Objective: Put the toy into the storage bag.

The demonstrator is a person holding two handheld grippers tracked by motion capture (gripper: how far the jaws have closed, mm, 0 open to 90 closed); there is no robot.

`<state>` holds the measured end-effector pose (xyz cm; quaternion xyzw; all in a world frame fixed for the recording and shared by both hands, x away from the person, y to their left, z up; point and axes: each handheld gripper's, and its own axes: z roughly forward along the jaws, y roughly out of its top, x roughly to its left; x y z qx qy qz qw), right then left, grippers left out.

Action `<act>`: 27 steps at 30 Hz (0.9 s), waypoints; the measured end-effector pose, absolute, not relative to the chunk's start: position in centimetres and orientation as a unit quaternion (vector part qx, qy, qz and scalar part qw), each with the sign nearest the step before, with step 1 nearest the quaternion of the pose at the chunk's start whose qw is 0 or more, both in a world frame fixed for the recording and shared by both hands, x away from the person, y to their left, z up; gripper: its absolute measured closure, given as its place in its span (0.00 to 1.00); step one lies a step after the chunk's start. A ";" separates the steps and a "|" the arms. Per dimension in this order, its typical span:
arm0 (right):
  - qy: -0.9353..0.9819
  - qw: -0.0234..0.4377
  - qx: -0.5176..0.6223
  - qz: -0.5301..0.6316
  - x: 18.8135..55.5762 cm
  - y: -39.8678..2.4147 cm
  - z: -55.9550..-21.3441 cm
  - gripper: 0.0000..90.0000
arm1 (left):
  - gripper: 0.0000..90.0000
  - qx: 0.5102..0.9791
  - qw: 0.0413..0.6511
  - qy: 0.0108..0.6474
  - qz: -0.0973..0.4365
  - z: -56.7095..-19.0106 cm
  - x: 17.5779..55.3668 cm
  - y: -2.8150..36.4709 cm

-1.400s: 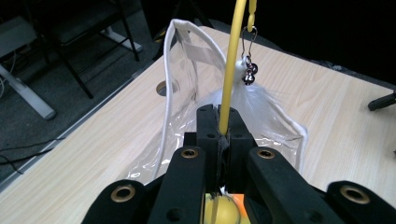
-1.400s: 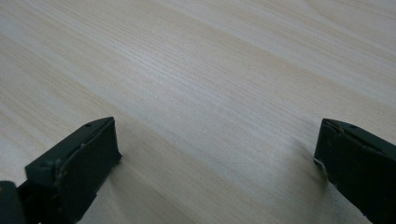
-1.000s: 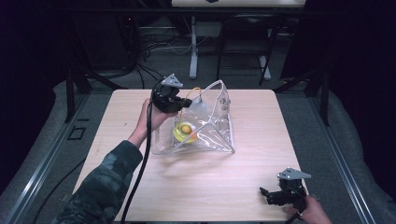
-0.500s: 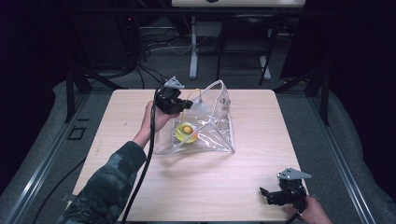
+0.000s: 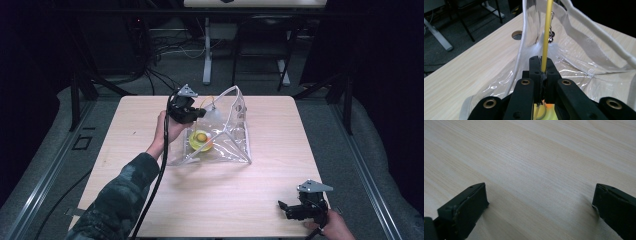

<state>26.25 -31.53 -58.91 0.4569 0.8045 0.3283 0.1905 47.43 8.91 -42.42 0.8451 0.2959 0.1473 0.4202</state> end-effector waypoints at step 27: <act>0.804 0.187 0.456 0.333 26.3 -31.5 -58.9 0.00 | 0.20 0.845 0.404 0.315 0.152 -39.9 45.8 10.5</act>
